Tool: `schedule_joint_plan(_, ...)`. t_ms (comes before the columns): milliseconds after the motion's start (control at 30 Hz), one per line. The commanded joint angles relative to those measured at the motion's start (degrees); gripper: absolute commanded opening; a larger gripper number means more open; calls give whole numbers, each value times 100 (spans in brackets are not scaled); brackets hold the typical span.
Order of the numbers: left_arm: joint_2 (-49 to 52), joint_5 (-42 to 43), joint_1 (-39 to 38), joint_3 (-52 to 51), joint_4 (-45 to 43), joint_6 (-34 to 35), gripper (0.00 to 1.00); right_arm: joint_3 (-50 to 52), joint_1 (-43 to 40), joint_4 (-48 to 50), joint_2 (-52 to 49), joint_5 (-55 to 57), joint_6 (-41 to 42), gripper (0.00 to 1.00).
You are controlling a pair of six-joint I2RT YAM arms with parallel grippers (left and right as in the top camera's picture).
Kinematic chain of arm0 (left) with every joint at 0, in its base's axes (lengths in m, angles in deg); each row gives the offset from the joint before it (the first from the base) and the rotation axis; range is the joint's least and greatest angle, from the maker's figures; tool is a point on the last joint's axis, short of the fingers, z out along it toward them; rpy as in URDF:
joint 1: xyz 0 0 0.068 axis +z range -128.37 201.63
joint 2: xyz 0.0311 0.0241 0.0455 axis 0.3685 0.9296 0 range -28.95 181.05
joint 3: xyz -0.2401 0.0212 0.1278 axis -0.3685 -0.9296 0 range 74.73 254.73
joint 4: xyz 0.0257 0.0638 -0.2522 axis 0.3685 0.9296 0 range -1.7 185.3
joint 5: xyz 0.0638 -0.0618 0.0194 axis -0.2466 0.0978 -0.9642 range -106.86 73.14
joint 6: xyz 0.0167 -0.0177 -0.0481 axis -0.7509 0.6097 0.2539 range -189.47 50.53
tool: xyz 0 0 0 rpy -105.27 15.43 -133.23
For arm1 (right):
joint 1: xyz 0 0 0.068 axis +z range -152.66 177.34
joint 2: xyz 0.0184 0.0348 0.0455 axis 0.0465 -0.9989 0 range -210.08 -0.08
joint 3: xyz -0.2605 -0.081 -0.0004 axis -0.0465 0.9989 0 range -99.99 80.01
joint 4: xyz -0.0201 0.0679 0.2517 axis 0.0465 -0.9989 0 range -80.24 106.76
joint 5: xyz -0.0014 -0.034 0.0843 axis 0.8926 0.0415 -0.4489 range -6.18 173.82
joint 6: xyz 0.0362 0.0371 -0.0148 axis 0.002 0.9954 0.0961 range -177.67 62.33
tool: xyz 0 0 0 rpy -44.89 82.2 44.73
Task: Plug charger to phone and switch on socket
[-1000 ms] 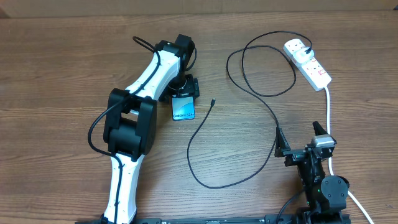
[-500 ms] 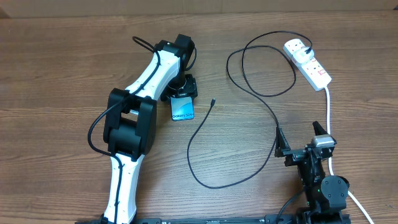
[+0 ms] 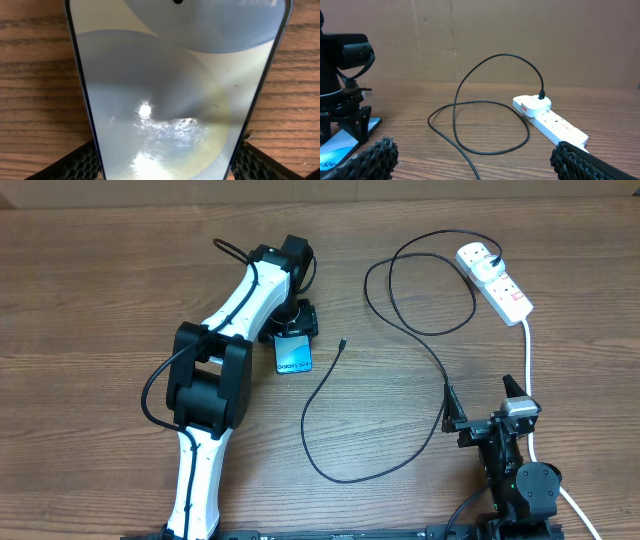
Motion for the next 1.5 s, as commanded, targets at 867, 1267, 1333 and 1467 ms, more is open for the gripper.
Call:
schedule_joint_plan(867, 417, 986, 315, -122, 140, 79, 71, 59, -17, 33, 31, -4, 15, 100)
schedule_joint_plan(1267, 417, 2347, 680, 597, 743, 50, 70, 59, -17, 33, 31, -4, 15, 100)
schedule_joint_plan(1333, 417, 2352, 706, 662, 796, -2, 70, 59, -17, 33, 31, -4, 15, 100)
schedule_joint_plan(1467, 417, 2592, 730, 717, 898, -37, 70, 59, -17, 33, 31, -4, 15, 100)
